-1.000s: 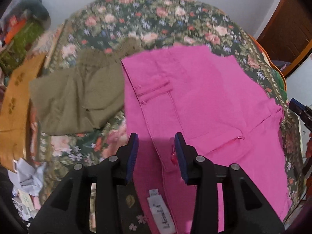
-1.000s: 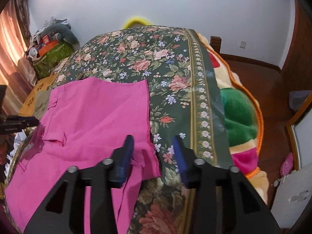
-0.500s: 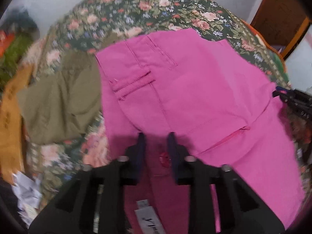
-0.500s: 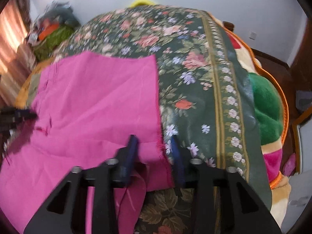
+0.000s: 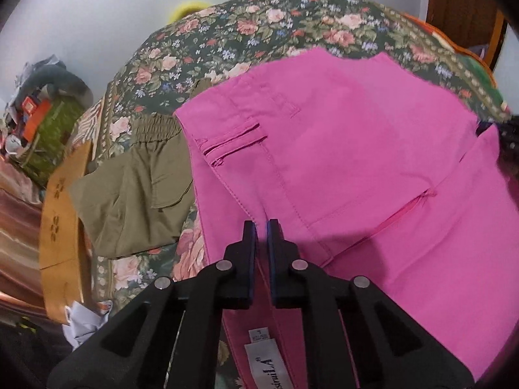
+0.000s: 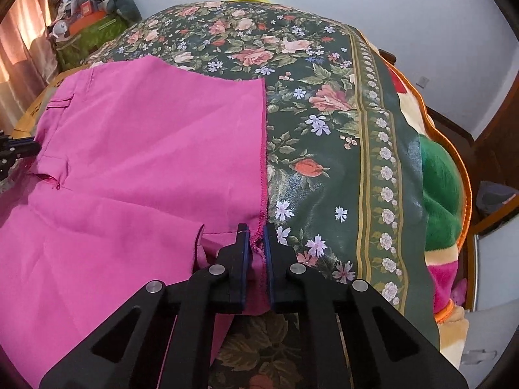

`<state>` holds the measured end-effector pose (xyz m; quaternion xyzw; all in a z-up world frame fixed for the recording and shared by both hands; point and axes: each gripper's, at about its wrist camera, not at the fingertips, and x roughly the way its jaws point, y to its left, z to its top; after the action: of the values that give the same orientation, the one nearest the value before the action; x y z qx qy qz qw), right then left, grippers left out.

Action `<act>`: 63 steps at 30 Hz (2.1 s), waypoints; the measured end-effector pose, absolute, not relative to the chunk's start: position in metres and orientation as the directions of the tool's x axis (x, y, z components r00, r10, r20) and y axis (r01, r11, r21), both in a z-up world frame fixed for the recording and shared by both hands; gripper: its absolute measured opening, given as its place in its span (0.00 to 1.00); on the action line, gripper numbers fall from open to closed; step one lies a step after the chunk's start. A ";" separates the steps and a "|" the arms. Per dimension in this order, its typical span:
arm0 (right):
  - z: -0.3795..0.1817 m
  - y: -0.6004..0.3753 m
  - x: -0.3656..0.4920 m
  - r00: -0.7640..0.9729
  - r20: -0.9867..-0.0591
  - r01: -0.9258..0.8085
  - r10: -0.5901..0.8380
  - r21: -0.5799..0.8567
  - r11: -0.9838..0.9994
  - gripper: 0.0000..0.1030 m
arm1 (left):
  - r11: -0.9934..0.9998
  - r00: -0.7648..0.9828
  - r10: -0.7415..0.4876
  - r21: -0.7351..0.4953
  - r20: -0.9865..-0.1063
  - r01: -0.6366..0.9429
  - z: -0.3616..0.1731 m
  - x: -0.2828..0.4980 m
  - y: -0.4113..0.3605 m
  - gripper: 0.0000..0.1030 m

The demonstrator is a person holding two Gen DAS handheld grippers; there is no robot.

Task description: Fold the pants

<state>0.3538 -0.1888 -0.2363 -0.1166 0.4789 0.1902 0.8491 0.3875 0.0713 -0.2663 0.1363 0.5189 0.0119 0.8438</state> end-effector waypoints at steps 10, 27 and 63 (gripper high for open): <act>-0.223 -0.196 0.358 0.417 -0.874 -0.406 0.250 0.067 0.911 0.10 | 0.987 0.451 0.074 0.129 -0.889 0.093 -0.252 0.386 0.087 0.10; -0.132 -0.168 0.381 0.622 -0.721 -0.425 0.306 0.017 0.905 0.83 | 0.990 0.627 0.138 0.106 -0.767 -0.089 -0.181 0.420 0.130 0.94; -0.243 -0.112 0.492 0.493 -0.848 -0.402 0.197 -0.021 0.916 0.03 | 0.976 0.515 -0.172 -0.217 -0.840 -0.027 -0.258 0.496 0.141 0.29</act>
<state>0.4916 -0.1119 -0.2433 -0.1084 0.4725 0.1745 0.8571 0.4960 0.1409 -0.2580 -0.1015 0.4907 -0.0418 0.8644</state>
